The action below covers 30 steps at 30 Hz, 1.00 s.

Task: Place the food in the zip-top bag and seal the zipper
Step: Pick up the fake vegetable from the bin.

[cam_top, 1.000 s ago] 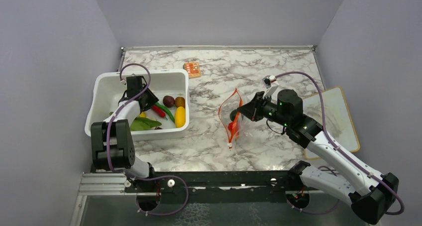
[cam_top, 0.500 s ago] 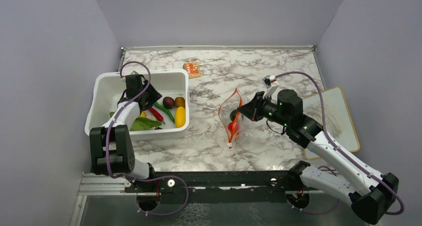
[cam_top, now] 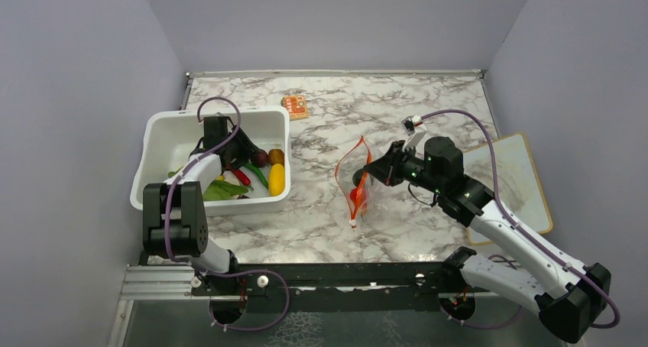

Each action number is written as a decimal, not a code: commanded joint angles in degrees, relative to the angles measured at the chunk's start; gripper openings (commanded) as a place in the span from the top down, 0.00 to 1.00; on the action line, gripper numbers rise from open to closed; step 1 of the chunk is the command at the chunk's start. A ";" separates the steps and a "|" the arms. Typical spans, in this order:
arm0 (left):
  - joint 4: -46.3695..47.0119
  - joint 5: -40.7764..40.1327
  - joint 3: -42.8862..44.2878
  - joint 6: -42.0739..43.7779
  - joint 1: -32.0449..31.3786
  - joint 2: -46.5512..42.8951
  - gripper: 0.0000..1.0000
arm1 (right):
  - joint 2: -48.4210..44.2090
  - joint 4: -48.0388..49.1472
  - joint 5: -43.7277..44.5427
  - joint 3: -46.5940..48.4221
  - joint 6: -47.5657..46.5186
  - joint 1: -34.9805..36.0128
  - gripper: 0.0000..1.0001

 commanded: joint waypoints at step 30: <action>1.07 0.14 2.34 1.71 -1.78 2.90 0.60 | -0.62 2.01 0.76 0.06 0.58 0.04 0.99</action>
